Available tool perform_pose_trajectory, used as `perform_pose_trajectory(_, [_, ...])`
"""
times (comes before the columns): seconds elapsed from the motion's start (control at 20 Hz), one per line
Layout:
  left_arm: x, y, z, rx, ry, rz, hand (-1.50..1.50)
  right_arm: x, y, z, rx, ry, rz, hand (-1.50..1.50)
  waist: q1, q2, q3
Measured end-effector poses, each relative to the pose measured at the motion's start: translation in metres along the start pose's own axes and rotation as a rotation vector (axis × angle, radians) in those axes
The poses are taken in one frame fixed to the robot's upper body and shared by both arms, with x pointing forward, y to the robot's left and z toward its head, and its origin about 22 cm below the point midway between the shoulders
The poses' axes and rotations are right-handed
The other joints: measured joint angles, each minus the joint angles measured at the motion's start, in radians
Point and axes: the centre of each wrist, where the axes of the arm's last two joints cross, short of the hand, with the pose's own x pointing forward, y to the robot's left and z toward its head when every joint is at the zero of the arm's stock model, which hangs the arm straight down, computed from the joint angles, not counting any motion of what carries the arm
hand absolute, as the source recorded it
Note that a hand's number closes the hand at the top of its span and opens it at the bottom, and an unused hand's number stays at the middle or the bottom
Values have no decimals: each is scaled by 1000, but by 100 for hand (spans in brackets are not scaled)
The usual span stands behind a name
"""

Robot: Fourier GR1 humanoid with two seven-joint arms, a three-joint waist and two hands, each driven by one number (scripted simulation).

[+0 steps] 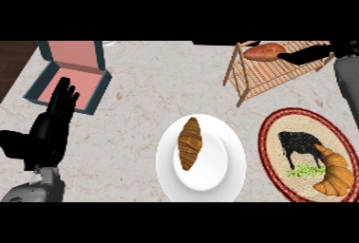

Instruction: Pick the sweet potato from the placemat and place it in the tiered shelf

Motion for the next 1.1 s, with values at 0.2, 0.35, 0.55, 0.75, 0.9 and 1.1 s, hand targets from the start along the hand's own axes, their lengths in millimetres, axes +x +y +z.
perform_pose_trajectory(0.2, [1, 3, -5, 6, 1, 0, 0, 3, -3, -3, 28, -19, -47, -150, -5, -1, 0])
perform_pose_trajectory(0.35, [-1, -5, -1, 3, 2, 1, 0, 7, -17, -6, 17, -47, -96, -150, -3, 0, 0])
perform_pose_trajectory(0.55, [-2, -4, -3, 2, -2, 0, 0, 10, -35, -7, -26, -78, -199, -150, -3, 0, 0])
perform_pose_trajectory(0.75, [-3, 3, 1, 8, 5, -3, 0, 8, -64, -4, -92, -63, -259, -150, -8, -3, 0])
perform_pose_trajectory(0.9, [-4, 3, -1, 8, 5, 1, 0, 5, -90, 2, -159, -17, -281, -150, -8, -1, 0])
perform_pose_trajectory(1.1, [-4, 8, 0, 9, 1, -2, 0, -11, -136, 21, -216, 58, -302, -150, -7, 1, 0])
